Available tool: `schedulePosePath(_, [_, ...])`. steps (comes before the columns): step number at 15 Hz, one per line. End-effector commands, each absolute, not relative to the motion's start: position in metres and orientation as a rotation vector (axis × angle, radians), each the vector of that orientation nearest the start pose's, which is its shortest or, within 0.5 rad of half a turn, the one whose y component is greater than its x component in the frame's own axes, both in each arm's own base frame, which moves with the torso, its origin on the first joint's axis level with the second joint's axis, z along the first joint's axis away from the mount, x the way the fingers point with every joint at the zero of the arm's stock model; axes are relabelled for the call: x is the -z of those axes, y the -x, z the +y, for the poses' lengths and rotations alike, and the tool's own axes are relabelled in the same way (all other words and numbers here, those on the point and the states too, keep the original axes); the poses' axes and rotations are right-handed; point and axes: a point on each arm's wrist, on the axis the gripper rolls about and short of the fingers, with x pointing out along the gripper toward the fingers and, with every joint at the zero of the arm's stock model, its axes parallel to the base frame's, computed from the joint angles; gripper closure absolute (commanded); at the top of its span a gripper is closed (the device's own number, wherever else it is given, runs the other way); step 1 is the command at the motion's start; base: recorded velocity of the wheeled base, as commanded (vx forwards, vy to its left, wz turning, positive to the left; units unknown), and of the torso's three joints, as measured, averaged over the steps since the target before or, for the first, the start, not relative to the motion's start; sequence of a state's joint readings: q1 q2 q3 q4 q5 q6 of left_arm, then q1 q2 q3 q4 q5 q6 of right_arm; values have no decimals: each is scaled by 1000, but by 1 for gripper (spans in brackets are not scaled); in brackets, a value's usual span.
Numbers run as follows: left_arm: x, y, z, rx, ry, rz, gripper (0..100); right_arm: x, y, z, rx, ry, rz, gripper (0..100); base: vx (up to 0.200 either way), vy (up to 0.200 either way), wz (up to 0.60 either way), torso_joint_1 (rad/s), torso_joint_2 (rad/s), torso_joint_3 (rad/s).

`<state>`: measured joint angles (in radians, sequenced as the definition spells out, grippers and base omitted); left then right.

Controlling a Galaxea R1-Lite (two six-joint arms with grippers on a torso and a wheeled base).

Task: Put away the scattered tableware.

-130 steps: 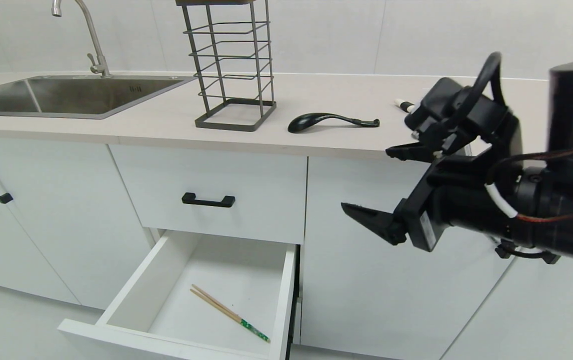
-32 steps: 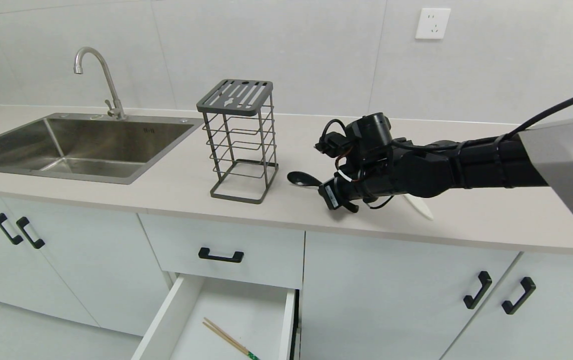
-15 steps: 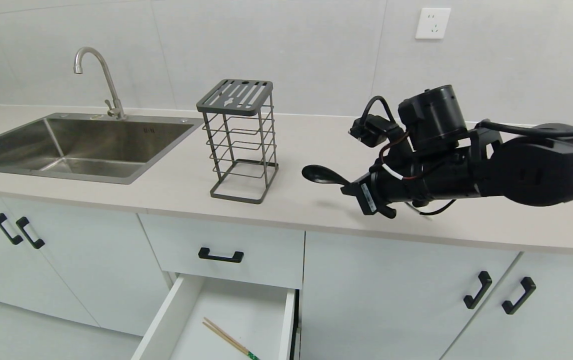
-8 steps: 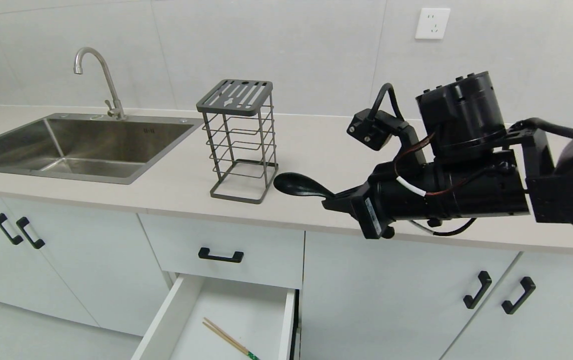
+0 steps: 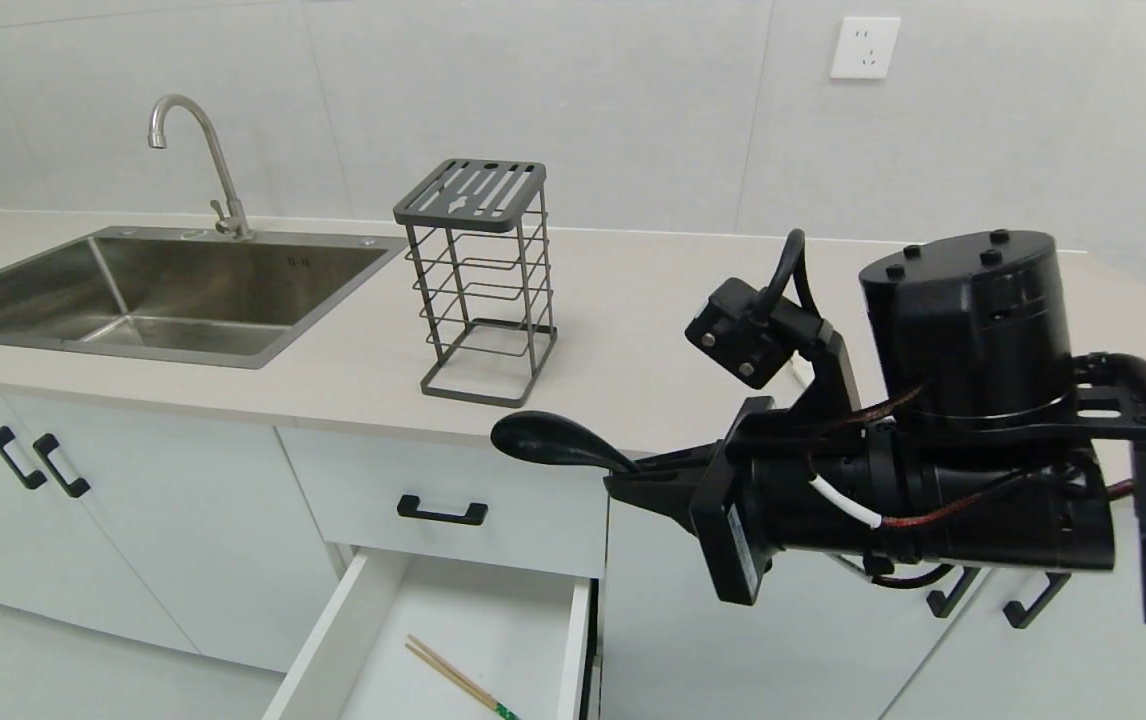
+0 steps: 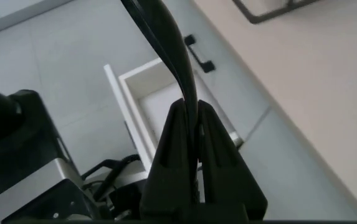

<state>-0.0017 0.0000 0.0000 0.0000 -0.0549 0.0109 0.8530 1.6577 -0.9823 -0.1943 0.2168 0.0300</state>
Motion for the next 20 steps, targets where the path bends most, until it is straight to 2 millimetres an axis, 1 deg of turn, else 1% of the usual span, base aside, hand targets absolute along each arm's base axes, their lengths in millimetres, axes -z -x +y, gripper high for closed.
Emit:
schedulePosePath(1, [-76, 23, -1, 57, -11, 1, 0, -202, -182, 237, -1083, 152, 486, 100, 0, 0, 0, 0, 0, 0])
schedulePosePath(2, [-76, 23, -1, 57, -11, 1, 0, -204, -177, 241, -1101, 167, 467, 100, 0, 0, 0, 0, 0, 0])
schedulePosePath(3, [-76, 23, -1, 57, -11, 1, 0, -212, -174, 244, -1097, 190, 414, 100, 0, 0, 0, 0, 0, 0])
schedulePosePath(6, [-76, 23, -1, 57, -11, 1, 0, -217, -170, 249, -1063, 197, 389, 100, 0, 0, 0, 0, 0, 0])
schedulePosePath(7, [-76, 23, -1, 57, -11, 1, 0, -215, -170, 250, -1066, 199, 394, 100, 0, 0, 0, 0, 0, 0])
schedulePosePath(11, [-76, 23, -1, 57, -11, 1, 0, -205, -181, 269, -1077, 211, 421, 100, 0, 0, 0, 0, 0, 0])
schedulePosePath(14, [-76, 23, -1, 57, -11, 1, 0, -201, -186, 280, -1091, 248, 395, 100, 0, 0, 0, 0, 0, 0])
schedulePosePath(20, [-76, 23, -1, 57, -11, 1, 0, -195, -190, 286, -1096, 276, 395, 100, 0, 0, 0, 0, 0, 0])
